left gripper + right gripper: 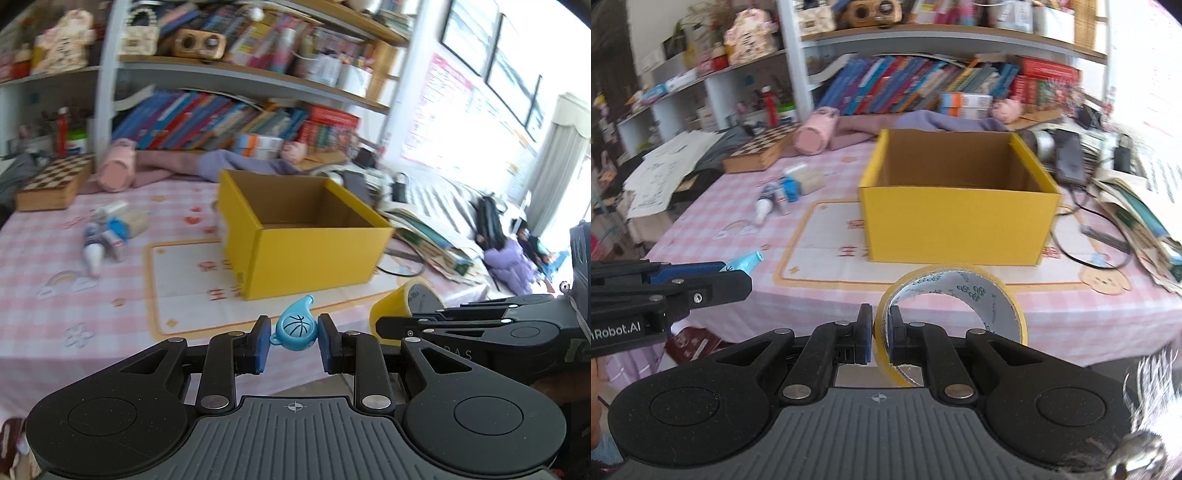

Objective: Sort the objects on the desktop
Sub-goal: 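Carry the eraser and tape roll toward the yellow cardboard box with both tools, then lower the tape roll into the box and open the right tool while the left tool drops the eraser in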

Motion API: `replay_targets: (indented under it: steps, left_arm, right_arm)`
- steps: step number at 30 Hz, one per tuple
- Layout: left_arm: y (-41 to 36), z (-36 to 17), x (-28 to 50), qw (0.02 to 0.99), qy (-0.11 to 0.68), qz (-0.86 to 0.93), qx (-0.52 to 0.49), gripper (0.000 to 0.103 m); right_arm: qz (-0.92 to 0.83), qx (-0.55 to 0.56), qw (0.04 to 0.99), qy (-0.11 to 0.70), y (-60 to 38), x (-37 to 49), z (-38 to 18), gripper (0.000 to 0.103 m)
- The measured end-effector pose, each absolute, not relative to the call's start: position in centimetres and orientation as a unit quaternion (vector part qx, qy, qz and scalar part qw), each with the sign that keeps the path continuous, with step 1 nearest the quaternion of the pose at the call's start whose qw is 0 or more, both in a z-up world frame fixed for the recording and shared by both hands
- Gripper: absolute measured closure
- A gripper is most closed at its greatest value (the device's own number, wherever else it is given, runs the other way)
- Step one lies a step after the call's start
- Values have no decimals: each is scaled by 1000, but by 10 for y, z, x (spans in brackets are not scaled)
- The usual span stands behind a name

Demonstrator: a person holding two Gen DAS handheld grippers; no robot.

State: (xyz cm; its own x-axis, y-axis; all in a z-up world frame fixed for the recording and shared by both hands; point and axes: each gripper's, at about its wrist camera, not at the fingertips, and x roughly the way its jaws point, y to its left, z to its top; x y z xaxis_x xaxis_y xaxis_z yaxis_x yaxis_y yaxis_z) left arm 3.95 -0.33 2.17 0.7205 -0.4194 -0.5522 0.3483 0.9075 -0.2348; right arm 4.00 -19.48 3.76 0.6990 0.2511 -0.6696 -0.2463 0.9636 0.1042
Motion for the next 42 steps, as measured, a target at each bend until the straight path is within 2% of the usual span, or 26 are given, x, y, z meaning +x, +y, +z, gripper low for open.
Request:
replay_targets:
  steps: [20, 32, 42]
  left_arm:
    - [-40, 10, 71, 908, 326, -261, -32, 77]
    - [-58, 37, 128, 933, 256, -252, -4, 77]
    - [-92, 33, 186, 942, 259, -214, -1, 77]
  right_arm:
    - [83, 23, 919, 384, -228, 64, 24, 95]
    - [104, -19, 949, 297, -238, 130, 59, 95]
    - [164, -48, 943, 285, -262, 207, 69, 95]
